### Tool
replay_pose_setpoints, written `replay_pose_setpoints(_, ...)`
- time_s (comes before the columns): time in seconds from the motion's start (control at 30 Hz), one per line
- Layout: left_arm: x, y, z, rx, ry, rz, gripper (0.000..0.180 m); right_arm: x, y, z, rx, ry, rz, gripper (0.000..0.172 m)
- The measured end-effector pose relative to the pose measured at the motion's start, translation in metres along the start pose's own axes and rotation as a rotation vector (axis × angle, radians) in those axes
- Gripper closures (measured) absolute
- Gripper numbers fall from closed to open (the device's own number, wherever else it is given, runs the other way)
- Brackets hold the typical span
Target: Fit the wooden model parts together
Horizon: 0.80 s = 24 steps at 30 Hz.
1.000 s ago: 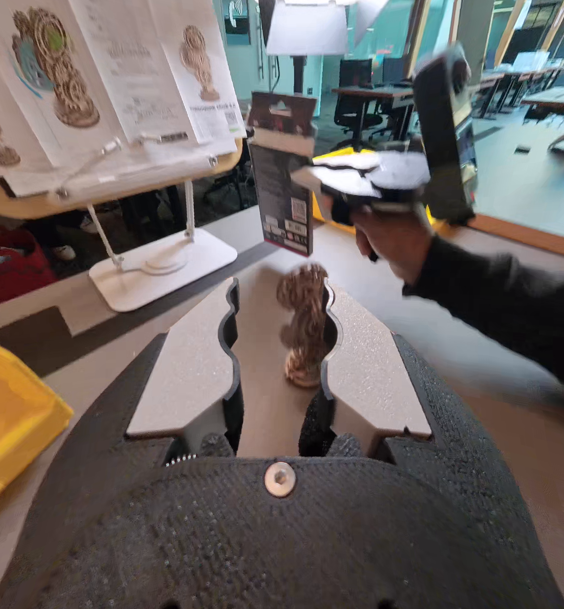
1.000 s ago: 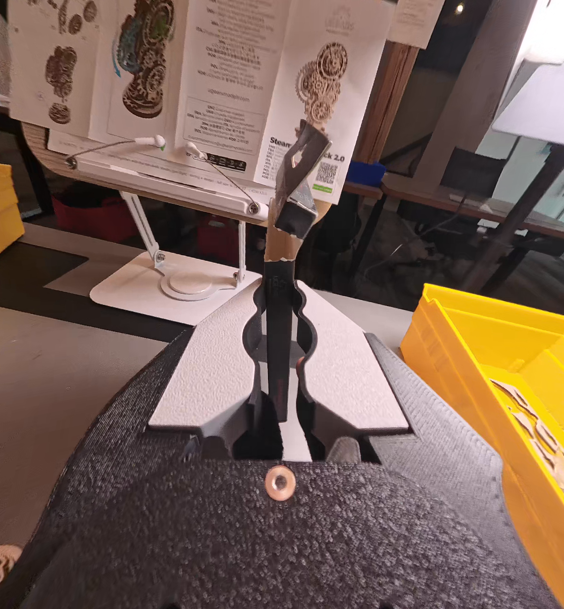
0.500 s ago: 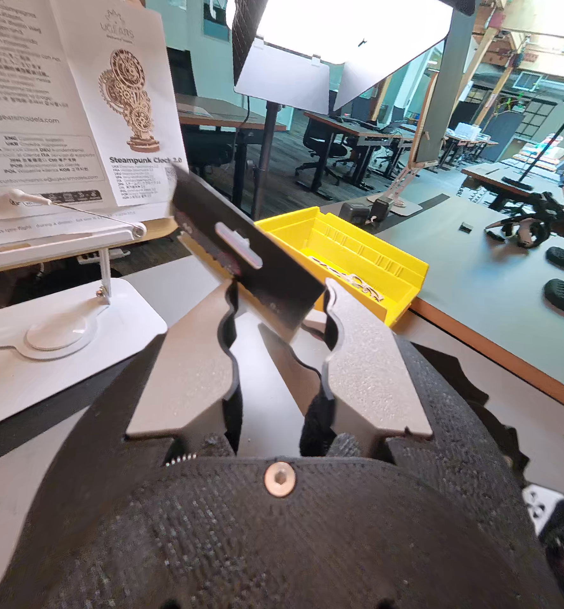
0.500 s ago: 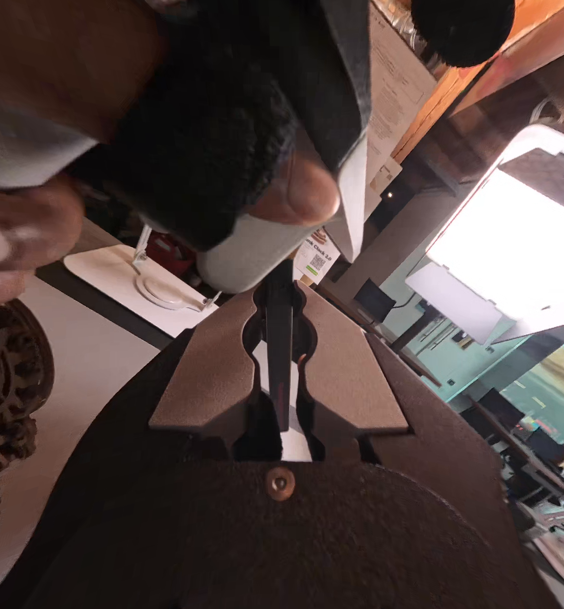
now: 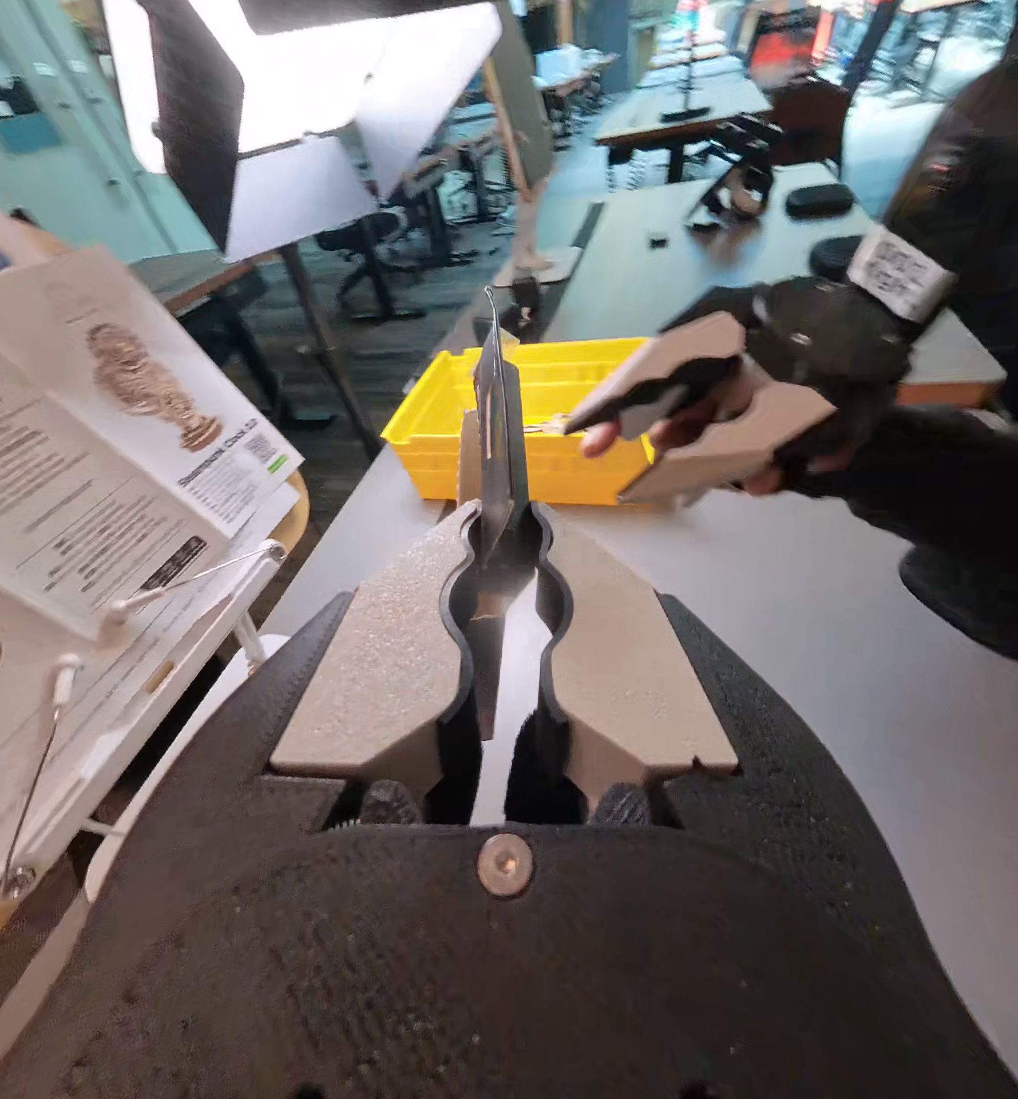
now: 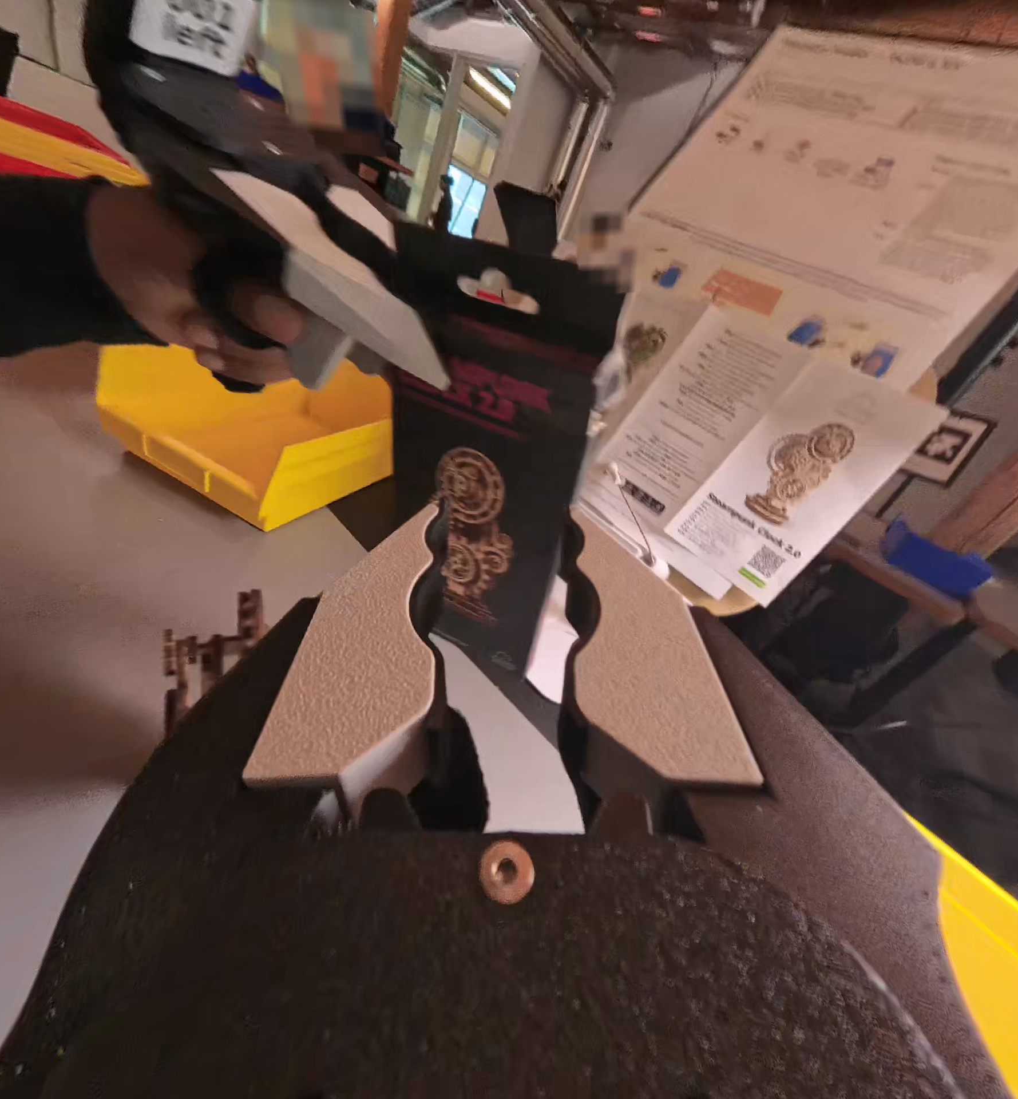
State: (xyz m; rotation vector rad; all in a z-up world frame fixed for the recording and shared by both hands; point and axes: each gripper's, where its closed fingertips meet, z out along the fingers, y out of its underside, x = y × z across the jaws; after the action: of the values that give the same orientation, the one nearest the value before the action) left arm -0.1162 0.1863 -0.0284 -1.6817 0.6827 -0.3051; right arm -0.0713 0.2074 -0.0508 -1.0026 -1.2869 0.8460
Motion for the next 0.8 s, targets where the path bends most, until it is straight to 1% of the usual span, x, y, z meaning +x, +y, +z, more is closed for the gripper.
replay_pose_setpoints(0.03,0.003,0.0,0.0,-0.006,0.054,0.021,0.17,0.008,0.012,0.006,-0.037,-0.021,0.033,0.129)
replay_pose_setpoints(0.1,0.012,0.0,0.004,-0.001,0.189,0.011,0.169,0.008,0.042,0.024,-0.099,-0.128,0.111,0.116)
replay_pose_setpoints(0.13,0.012,0.001,0.009,-0.003,0.227,0.003,0.17,0.0,0.054,0.032,-0.1,-0.22,0.17,0.115)
replay_pose_setpoints(0.2,0.011,0.01,0.018,-0.017,0.278,0.005,0.169,-0.014,0.07,0.037,-0.082,-0.398,0.308,0.144)
replay_pose_setpoints(0.23,0.007,0.014,0.022,-0.015,0.279,0.0,0.169,-0.015,0.076,0.038,-0.062,-0.445,0.358,0.148)
replay_pose_setpoints(0.3,-0.013,0.022,0.03,0.006,0.197,-0.01,0.165,-0.011,0.084,0.039,-0.019,-0.485,0.429,0.153)
replay_pose_setpoints(0.33,-0.025,0.027,0.033,0.027,0.139,-0.036,0.159,-0.007,0.089,0.041,-0.007,-0.492,0.454,0.158)
replay_pose_setpoints(0.4,-0.046,0.039,0.036,0.091,0.055,-0.13,0.141,0.006,0.108,0.052,-0.031,-0.457,0.462,0.158)
replay_pose_setpoints(0.47,-0.067,0.066,0.039,0.11,-0.024,-0.24,0.134,0.02,0.126,0.065,-0.049,-0.448,0.495,0.16)
replay_pose_setpoints(0.53,-0.082,0.103,0.046,0.081,-0.08,-0.338,0.128,0.031,0.134,0.078,-0.028,-0.475,0.553,0.159)
replay_pose_setpoints(0.63,-0.097,0.147,0.056,0.054,-0.144,-0.414,0.131,0.042,0.146,0.097,-0.046,-0.506,0.578,0.16)
replay_pose_setpoints(0.73,-0.1,0.172,0.07,0.013,-0.156,-0.461,0.132,0.045,0.163,0.113,-0.112,-0.553,0.62,0.16)
replay_pose_setpoints(0.8,-0.104,0.186,0.078,-0.035,-0.191,-0.467,0.135,0.047,0.175,0.122,-0.162,-0.562,0.634,0.159)
